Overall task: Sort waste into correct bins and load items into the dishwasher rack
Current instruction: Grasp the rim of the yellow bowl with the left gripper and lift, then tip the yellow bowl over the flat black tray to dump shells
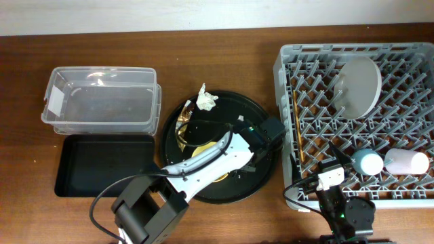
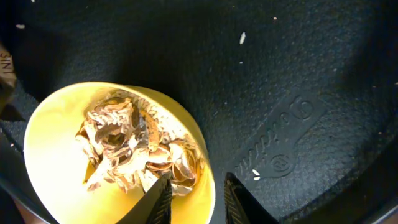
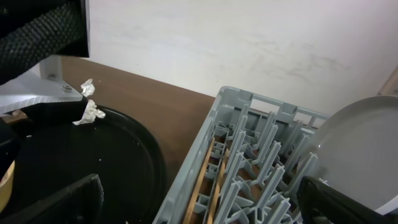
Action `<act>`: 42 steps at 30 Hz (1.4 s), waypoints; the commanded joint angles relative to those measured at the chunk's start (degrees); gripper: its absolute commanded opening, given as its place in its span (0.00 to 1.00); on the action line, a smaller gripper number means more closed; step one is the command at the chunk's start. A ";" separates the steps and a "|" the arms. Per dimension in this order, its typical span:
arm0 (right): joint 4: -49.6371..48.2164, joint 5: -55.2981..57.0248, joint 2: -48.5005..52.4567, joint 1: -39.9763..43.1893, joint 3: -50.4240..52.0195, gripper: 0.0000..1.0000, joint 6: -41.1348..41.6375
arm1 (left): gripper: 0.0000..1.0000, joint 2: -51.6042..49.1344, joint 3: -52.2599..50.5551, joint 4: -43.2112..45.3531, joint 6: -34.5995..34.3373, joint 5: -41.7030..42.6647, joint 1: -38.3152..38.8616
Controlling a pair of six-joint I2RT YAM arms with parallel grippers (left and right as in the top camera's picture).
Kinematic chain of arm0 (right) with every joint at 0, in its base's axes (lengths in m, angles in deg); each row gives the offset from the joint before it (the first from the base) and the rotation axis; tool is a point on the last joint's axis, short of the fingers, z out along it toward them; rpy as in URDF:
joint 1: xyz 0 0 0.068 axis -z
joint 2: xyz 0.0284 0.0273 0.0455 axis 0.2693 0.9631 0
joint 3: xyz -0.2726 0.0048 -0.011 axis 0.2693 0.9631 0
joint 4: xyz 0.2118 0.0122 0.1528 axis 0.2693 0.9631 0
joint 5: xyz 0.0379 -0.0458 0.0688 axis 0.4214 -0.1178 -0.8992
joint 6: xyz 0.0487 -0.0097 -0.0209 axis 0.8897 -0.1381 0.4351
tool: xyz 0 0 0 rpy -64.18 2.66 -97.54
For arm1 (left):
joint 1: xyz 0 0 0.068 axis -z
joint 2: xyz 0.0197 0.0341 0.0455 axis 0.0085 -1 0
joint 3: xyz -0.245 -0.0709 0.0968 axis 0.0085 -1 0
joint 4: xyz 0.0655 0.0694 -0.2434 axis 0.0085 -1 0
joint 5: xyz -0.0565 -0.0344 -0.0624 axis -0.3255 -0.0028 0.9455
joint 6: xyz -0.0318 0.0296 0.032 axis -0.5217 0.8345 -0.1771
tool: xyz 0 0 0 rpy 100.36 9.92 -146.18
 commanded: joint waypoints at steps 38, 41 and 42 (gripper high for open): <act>-0.13 -0.31 -0.44 0.31 0.52 0.98 0.42 | 0.00 21.55 -36.76 -5.31 75.67 98.86 -98.01; -0.13 -0.31 -0.44 0.31 0.52 0.98 0.42 | 0.00 21.55 -36.76 -4.55 76.37 99.23 -97.98; -0.13 -0.31 -0.44 0.28 0.52 0.98 0.42 | 0.00 21.55 -36.76 -7.82 78.09 101.29 -97.98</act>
